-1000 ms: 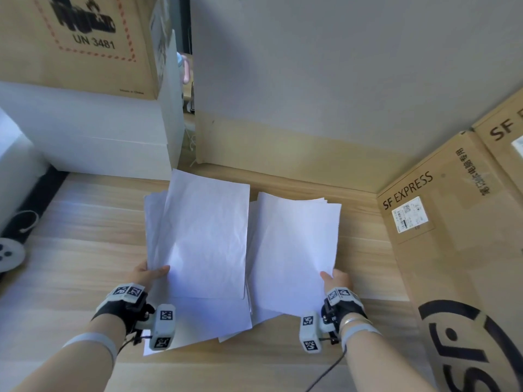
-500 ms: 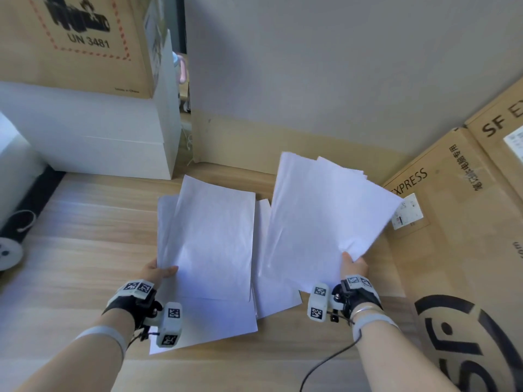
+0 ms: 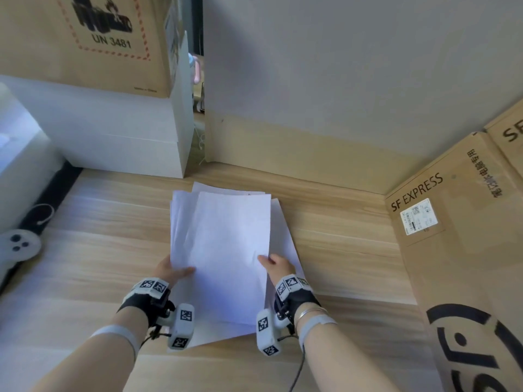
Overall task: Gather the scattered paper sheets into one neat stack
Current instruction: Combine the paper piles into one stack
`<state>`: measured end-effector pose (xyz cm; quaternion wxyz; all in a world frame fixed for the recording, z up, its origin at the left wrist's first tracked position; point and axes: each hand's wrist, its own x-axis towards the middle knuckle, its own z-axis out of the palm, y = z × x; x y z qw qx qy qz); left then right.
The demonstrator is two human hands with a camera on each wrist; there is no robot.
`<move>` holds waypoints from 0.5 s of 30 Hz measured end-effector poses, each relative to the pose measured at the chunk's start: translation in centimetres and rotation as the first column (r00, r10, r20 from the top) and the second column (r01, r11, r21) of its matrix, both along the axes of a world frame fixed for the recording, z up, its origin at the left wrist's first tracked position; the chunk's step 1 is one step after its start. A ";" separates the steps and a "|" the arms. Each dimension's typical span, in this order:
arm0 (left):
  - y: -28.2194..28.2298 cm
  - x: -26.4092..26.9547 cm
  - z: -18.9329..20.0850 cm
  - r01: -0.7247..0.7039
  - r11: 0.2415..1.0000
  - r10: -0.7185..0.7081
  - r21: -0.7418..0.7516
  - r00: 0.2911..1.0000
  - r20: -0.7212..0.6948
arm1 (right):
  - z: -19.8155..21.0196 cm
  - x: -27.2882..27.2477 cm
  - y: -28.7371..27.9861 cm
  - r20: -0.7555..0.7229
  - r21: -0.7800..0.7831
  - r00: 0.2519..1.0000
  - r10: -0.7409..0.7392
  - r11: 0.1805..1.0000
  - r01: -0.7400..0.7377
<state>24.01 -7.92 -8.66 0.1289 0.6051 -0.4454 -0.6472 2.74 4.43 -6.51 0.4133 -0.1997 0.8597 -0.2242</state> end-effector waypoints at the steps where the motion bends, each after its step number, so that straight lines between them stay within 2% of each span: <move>1: 0.2 0.1 0.0 0.003 1.000 -0.003 -0.030 1.000 0.009 | -0.1 -0.4 0.0 -0.068 0.013 0.997 -0.040 0.999 0.041; 3: 0.3 0.6 -0.2 -0.037 0.998 0.036 -0.055 0.999 -0.006 | -0.5 -1.5 0.5 -0.202 0.126 0.975 -0.094 0.985 0.121; 6: 0.2 2.0 0.0 -0.123 0.991 0.122 -0.048 0.992 -0.017 | -0.7 -2.2 1.4 -0.220 0.266 0.969 -0.111 0.949 0.169; 10: -0.6 4.9 -1.2 -0.219 0.975 0.219 0.022 0.976 -0.002 | -1.1 -1.0 1.3 -0.180 0.294 0.979 -0.092 0.945 0.143; 15: -1.5 6.9 -1.7 -0.347 0.937 0.348 0.029 0.937 -0.025 | -1.7 0.8 0.7 -0.196 0.326 0.981 -0.001 0.943 0.066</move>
